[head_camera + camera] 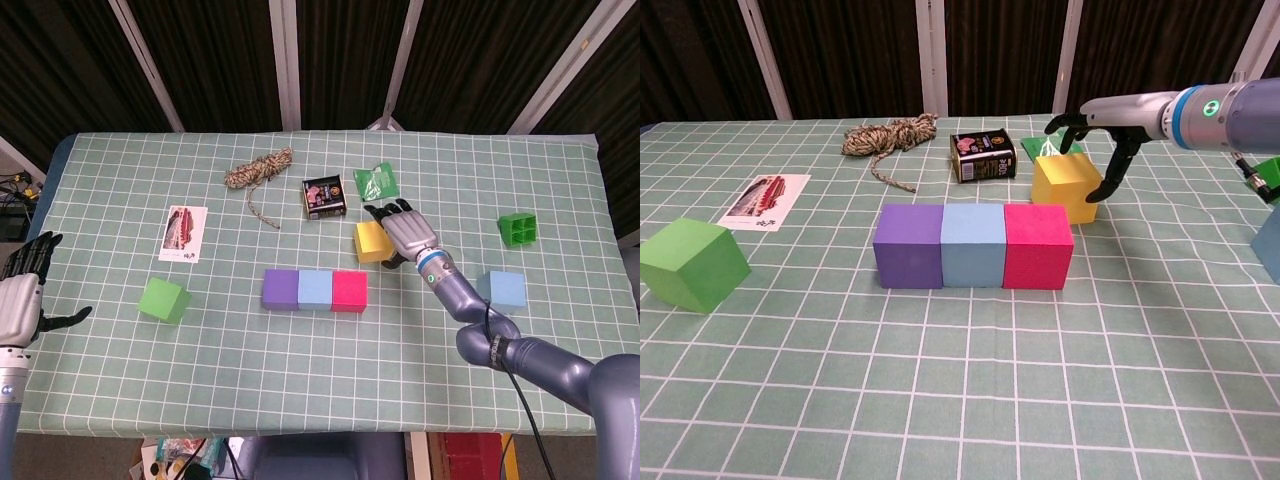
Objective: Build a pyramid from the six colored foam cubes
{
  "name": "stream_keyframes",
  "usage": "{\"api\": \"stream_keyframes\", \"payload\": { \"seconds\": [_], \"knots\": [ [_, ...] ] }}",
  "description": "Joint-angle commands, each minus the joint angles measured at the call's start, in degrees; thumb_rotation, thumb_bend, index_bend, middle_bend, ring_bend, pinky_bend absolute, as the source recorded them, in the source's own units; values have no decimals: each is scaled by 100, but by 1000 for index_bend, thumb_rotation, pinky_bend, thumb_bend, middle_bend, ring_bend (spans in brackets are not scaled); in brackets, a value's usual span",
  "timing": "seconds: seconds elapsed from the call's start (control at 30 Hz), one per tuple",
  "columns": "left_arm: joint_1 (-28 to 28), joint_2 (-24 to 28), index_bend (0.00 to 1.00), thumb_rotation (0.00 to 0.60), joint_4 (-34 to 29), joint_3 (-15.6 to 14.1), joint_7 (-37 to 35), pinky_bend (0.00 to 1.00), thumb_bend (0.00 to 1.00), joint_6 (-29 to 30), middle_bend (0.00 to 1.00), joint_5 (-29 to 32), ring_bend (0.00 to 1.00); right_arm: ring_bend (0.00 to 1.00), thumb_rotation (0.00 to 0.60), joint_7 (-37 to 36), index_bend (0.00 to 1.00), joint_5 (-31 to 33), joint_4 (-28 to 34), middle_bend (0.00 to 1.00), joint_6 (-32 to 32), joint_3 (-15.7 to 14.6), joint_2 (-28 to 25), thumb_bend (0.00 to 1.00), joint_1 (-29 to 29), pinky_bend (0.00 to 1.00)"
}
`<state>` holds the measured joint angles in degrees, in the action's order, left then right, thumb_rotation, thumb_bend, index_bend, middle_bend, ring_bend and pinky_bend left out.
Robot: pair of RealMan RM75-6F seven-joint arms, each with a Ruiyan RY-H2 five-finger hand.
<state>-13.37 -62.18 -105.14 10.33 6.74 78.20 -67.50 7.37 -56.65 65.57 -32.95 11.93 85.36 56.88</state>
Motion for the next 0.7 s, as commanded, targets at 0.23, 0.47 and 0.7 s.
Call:
{"api": "stream_keyframes", "payload": {
  "seconds": [0.23,0.47,0.7],
  "knots": [
    [6,15,0,600,15,-2,-29,0,104,-20,19,20,0,168,600,-70,0,-11,-264,276,85,-39,181,210,35,11],
    [5,11,0,600,16,-7,-30,0,105,-19,20,8,0,262,600,-223,4,-31,-267,423,15,-14,246,238,-36,38],
    [12,14,0,600,-1,-8,-42,0,104,0,21,-19,0,263,600,-275,5,-37,-115,426,-135,55,75,240,-110,41]
  ]
}}
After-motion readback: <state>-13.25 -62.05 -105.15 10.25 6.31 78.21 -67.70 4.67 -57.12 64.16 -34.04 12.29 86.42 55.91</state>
